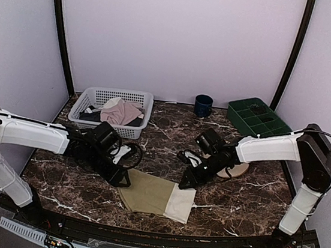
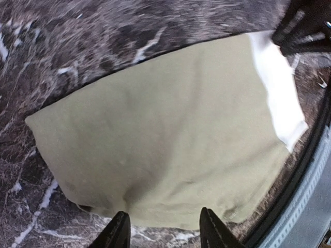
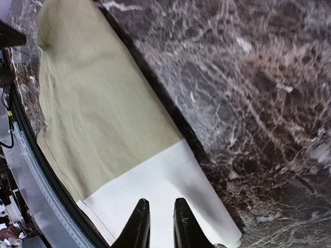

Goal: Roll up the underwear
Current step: Adjust the underwear at the center of the board, then pick up the underwear from the center of the board.

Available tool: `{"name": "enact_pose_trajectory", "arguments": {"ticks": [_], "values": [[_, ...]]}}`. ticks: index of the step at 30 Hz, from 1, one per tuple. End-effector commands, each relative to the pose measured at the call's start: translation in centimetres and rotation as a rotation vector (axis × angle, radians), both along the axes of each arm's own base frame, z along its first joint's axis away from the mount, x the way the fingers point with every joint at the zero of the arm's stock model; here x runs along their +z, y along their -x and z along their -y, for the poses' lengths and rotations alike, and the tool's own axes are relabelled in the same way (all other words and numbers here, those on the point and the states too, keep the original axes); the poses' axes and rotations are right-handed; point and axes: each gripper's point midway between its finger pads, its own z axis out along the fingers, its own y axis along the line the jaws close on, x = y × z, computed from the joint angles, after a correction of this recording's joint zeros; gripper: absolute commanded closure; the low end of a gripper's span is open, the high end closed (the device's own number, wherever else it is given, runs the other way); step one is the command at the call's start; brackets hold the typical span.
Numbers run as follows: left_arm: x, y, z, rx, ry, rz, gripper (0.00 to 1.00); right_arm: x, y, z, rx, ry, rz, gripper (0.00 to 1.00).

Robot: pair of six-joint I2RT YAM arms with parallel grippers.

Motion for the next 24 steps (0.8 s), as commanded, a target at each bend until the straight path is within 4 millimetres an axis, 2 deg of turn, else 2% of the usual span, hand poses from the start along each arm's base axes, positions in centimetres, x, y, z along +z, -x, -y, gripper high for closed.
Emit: {"name": "enact_pose_trajectory", "arguments": {"ticks": [1, 4, 5, 8, 11, 13, 19, 24], "values": [[4.8, 3.4, 2.0, -0.254, 0.203, 0.109, 0.49, 3.6, -0.8, -0.7, 0.072, -0.059, 0.127, 0.78], [5.6, 4.5, 2.3, -0.384, 0.186, 0.25, 0.49, 6.7, 0.2, -0.5, 0.118, -0.114, 0.248, 0.74], [5.7, 4.4, 2.2, -0.414, 0.168, 0.306, 0.49, 7.7, 0.7, -0.5, 0.139, -0.125, 0.298, 0.72], [7.3, 3.4, 2.1, -0.417, 0.176, 0.439, 0.51, 8.9, 3.4, -0.5, 0.201, -0.13, 0.436, 0.7], [9.5, 2.1, 1.8, -0.382, 0.212, 0.597, 0.51, 8.0, 6.2, -0.9, 0.25, -0.093, 0.534, 0.69], [10.1, 1.4, 1.4, -0.357, 0.206, 0.652, 0.51, 6.8, 7.5, -0.9, 0.272, -0.045, 0.567, 0.7], [9.2, 1.7, 1.0, -0.363, 0.179, 0.617, 0.51, 3.0, 11.1, -2.0, 0.38, 0.084, 0.604, 0.72], [8.9, 2.3, 0.7, -0.382, 0.182, 0.607, 0.51, 1.3, 11.8, -2.4, 0.403, 0.141, 0.624, 0.73]]}}
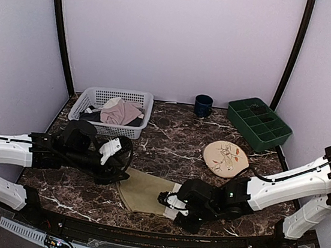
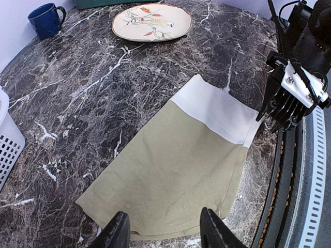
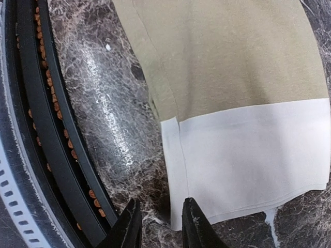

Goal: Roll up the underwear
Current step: Pick up the underwear from the center of the board.

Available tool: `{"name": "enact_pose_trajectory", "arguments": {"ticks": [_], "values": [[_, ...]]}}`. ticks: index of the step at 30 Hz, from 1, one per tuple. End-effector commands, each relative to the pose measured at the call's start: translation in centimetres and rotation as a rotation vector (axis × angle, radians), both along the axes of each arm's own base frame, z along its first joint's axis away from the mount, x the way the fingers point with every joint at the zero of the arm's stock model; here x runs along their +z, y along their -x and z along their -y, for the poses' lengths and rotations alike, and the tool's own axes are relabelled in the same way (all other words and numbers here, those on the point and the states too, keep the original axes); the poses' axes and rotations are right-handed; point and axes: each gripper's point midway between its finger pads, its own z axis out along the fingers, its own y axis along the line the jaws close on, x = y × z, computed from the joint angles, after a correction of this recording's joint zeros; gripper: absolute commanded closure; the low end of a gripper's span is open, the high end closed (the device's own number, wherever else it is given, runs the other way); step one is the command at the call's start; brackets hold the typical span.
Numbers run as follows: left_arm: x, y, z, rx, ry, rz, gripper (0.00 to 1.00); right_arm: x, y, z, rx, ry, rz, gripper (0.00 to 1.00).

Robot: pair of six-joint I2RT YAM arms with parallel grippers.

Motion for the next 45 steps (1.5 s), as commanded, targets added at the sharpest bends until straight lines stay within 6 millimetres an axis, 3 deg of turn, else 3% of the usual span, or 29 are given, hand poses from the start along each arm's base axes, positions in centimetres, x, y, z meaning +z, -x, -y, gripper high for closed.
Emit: {"name": "enact_pose_trajectory", "arguments": {"ticks": [1, 13, 15, 19, 25, 34, 42, 45], "values": [[-0.6, 0.4, -0.7, -0.016, -0.018, 0.01, 0.52, 0.2, -0.9, -0.9, -0.04, -0.003, 0.084, 0.73], [-1.5, 1.5, -1.4, -0.106, -0.089, 0.048, 0.52, -4.0, 0.3, 1.5, -0.003, 0.153, 0.026, 0.74], [-1.7, 1.9, -1.4, -0.149, -0.11, 0.057, 0.52, -4.6, 0.5, 2.0, -0.005, 0.172, 0.01, 0.78], [-2.8, 3.3, -1.5, -0.257, -0.147, 0.05, 0.53, -5.5, 0.6, 2.6, -0.018, 0.206, -0.018, 0.97], [-3.6, 5.9, -0.7, -0.406, -0.132, 0.056, 0.56, -4.2, -0.6, 2.2, -0.059, 0.171, -0.021, 1.0], [-5.8, 7.6, 1.8, -0.543, -0.169, 0.078, 0.64, -1.2, -2.0, 1.4, -0.057, 0.06, -0.015, 1.0], [-7.9, 8.5, 4.0, -0.621, -0.198, 0.068, 0.64, -1.7, -1.3, 1.4, -0.016, 0.073, -0.041, 1.0], [-8.4, 8.6, 4.2, -0.618, -0.201, 0.055, 0.64, -2.4, -1.1, 1.7, -0.006, 0.103, -0.042, 0.87]]}}
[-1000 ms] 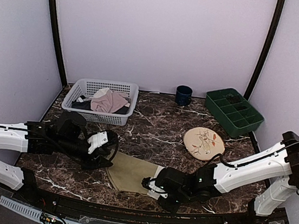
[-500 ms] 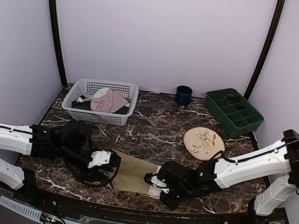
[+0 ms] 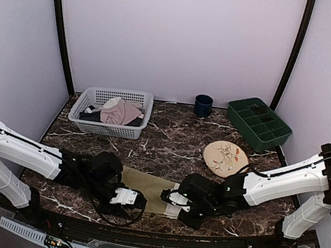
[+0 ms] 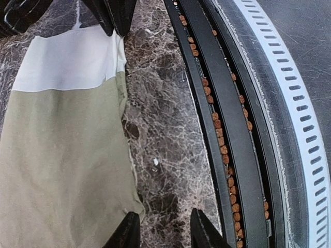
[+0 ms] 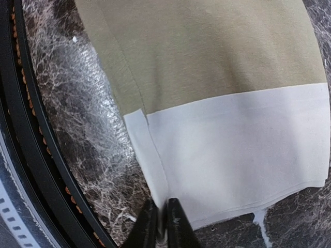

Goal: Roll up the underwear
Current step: Pick up the underwear from the center of the board.

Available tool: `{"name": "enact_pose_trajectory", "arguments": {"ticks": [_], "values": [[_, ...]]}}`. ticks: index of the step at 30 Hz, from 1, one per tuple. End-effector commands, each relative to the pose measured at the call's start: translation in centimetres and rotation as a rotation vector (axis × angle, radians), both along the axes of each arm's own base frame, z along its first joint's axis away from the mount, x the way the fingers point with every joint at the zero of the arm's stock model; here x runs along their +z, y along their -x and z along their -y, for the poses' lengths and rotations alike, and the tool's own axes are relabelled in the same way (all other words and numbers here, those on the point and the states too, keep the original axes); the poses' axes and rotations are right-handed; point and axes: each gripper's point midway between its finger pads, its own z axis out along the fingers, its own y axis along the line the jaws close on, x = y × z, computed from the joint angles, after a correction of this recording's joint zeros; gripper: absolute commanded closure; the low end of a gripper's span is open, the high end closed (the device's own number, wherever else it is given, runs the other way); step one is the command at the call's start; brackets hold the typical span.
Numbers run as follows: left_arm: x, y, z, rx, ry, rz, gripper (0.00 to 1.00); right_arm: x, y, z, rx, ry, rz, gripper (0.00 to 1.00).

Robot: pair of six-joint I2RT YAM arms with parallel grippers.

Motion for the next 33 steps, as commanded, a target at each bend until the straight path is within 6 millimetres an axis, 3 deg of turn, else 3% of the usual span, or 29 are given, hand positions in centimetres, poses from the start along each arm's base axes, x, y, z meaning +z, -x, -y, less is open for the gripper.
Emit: {"name": "enact_pose_trajectory", "arguments": {"ticks": [1, 5, 9, 12, 16, 21, 33], "values": [[0.8, 0.0, 1.4, -0.027, 0.051, 0.018, 0.64, -1.0, 0.5, 0.5, 0.029, 0.04, -0.016, 0.84], [0.7, 0.0, 1.2, -0.025, 0.043, 0.02, 0.64, -2.2, 0.8, 0.6, 0.043, 0.1, -0.04, 0.77], [0.4, 0.1, 0.9, -0.037, 0.028, 0.027, 0.64, -2.8, 1.2, 0.4, 0.069, 0.134, -0.055, 0.76], [0.2, -0.1, 1.1, -0.037, 0.025, 0.032, 0.64, -2.9, 1.1, 0.5, 0.071, 0.15, -0.05, 0.81], [-0.7, -0.7, 0.9, -0.026, -0.01, 0.058, 0.67, -3.4, 0.9, 0.7, 0.069, 0.179, -0.04, 1.0], [-2.1, -1.9, 0.2, 0.0, -0.07, 0.119, 0.69, -3.1, 0.7, 0.8, 0.074, 0.185, -0.031, 1.0], [-2.2, -2.0, 1.7, -0.019, -0.023, 0.112, 0.66, -2.2, 0.1, 0.9, 0.073, 0.179, 0.007, 1.0]]}}
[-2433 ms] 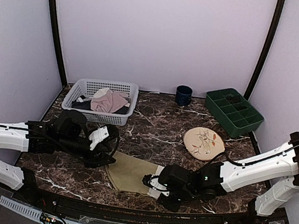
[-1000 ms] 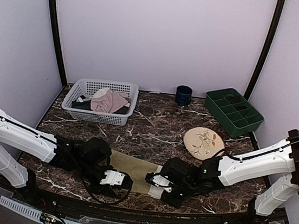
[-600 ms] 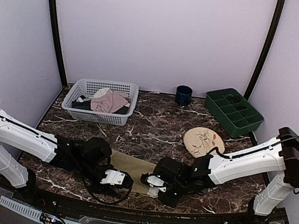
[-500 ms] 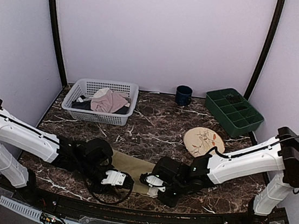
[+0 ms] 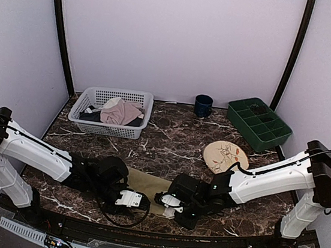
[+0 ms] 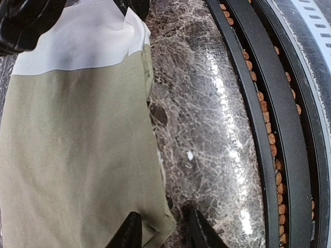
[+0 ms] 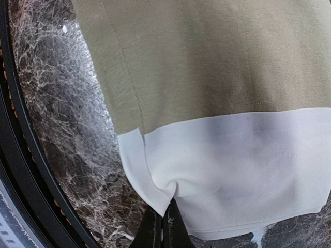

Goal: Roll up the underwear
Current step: Pick up the underwear from the center of the board, then fold the underwear at the center of the board.

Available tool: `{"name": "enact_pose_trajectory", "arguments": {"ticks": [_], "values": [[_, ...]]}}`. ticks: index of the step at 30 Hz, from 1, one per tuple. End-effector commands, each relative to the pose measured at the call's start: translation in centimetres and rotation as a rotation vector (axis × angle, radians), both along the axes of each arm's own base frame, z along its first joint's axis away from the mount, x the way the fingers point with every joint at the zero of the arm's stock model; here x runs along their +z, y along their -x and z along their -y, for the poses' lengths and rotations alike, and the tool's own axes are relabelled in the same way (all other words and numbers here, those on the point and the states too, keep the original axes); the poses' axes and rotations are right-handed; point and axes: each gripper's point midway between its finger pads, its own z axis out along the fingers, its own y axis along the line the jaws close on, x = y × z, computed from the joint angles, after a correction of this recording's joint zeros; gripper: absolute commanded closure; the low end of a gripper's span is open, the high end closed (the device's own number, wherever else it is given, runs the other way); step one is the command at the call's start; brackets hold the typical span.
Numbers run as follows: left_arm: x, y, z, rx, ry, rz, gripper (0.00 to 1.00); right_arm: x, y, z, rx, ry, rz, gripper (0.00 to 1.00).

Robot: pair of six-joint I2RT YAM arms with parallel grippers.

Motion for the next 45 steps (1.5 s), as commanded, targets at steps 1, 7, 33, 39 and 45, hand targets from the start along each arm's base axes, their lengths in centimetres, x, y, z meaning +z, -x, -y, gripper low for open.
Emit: {"name": "enact_pose_trajectory", "arguments": {"ticks": [1, 7, 33, 39, 45], "values": [[1.0, -0.1, 1.5, -0.026, 0.056, 0.015, 0.67, -0.6, 0.3, 1.8, 0.004, 0.075, 0.004, 1.0], [1.5, -0.7, 1.4, 0.015, 0.045, 0.025, 0.97, 0.1, 0.0, 1.7, 0.002, 0.063, 0.02, 1.0], [6.1, -6.8, 1.5, 0.083, 0.059, 0.039, 1.0, 4.9, -4.8, 2.3, -0.079, -0.033, -0.002, 1.0], [5.7, -9.5, 2.6, 0.098, 0.045, 0.065, 1.0, 5.3, -7.3, 2.9, -0.104, -0.022, 0.001, 1.0], [4.7, -11.4, 3.0, 0.11, 0.023, 0.059, 1.0, 3.9, -8.9, 3.6, -0.113, 0.033, -0.013, 1.0]]}}
